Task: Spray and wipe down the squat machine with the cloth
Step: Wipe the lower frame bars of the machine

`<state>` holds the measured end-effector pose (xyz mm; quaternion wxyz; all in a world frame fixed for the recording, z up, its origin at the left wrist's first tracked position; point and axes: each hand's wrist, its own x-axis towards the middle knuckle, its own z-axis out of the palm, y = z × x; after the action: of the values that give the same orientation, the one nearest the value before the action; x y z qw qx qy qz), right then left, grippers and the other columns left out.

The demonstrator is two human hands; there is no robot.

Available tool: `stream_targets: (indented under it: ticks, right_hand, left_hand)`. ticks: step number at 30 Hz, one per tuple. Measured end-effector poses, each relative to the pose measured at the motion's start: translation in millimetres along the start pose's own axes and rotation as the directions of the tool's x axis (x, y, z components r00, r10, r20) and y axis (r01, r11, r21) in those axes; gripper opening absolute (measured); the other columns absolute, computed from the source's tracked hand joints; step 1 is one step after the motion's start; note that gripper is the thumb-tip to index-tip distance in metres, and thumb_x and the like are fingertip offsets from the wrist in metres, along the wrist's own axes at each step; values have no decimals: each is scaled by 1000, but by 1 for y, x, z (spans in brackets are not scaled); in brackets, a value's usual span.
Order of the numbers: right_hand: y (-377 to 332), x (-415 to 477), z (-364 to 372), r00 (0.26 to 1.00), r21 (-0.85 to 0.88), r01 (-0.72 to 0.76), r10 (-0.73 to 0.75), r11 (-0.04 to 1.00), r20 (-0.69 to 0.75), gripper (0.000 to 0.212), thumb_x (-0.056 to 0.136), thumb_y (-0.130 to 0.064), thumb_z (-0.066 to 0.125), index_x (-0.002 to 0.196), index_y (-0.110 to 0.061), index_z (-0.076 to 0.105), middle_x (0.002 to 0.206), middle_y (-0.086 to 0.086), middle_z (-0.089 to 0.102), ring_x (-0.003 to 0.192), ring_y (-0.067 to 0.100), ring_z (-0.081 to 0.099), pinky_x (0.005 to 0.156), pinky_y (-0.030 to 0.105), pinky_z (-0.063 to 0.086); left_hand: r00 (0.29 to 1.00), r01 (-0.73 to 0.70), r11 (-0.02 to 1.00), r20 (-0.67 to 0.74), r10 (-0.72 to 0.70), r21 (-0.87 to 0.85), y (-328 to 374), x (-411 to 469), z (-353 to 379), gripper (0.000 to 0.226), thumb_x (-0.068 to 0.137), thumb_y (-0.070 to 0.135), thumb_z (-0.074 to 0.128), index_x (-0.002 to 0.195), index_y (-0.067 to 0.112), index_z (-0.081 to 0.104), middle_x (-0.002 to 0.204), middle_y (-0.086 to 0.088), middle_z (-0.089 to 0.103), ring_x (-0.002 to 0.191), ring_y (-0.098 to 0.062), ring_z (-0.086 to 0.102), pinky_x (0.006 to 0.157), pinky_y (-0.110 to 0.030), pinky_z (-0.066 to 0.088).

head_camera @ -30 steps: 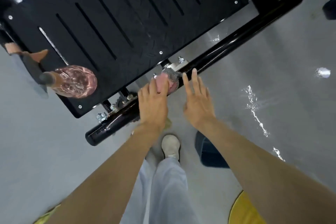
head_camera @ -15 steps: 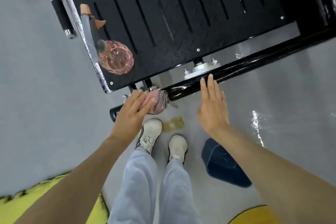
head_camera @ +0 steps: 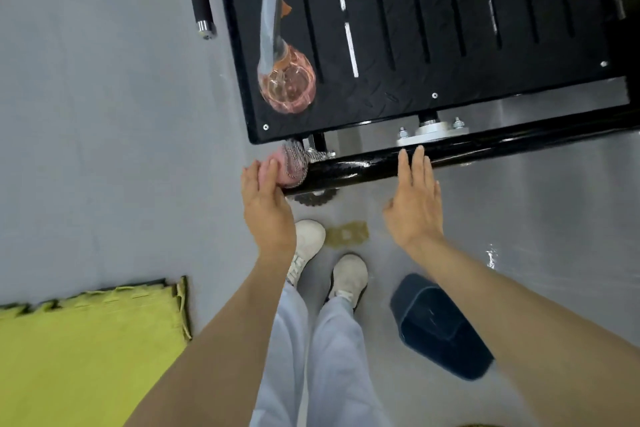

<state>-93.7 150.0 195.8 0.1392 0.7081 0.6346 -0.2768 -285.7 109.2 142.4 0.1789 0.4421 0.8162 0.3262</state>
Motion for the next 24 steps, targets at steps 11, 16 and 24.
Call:
stream_targets:
  ticks: [11, 16, 24]
  right_hand:
    - [8, 3, 3, 999, -52, 38, -38, 998, 7, 83, 92, -8, 47, 152, -14, -10, 158, 6, -20, 147, 21, -13, 120, 42, 6]
    - [7, 4, -1, 999, -30, 28, -28, 999, 16, 79, 93, -8, 46, 152, -14, -7, 159, 5, -17, 147, 22, -11, 120, 42, 7]
    - [5, 2, 2, 1000, -31, 24, -23, 999, 14, 79, 95, -11, 46, 152, -14, -8, 159, 5, -18, 147, 22, -12, 120, 42, 8]
  left_hand:
    - [409, 913, 341, 499, -764, -225, -1, 77, -34, 6, 89, 9, 54, 85, 13, 55, 81, -5, 58, 66, -17, 55, 58, -32, 46]
    - [303, 953, 237, 562, -769, -189, -12, 64, -30, 22, 97, 11, 32, 109, 15, 50, 85, -12, 64, 61, -29, 59, 67, -36, 44]
    - [342, 935, 241, 472, -813, -261, -6, 43, -25, 38, 97, 2, 29, 122, 0, 57, 54, -15, 64, 58, -27, 67, 49, -25, 43]
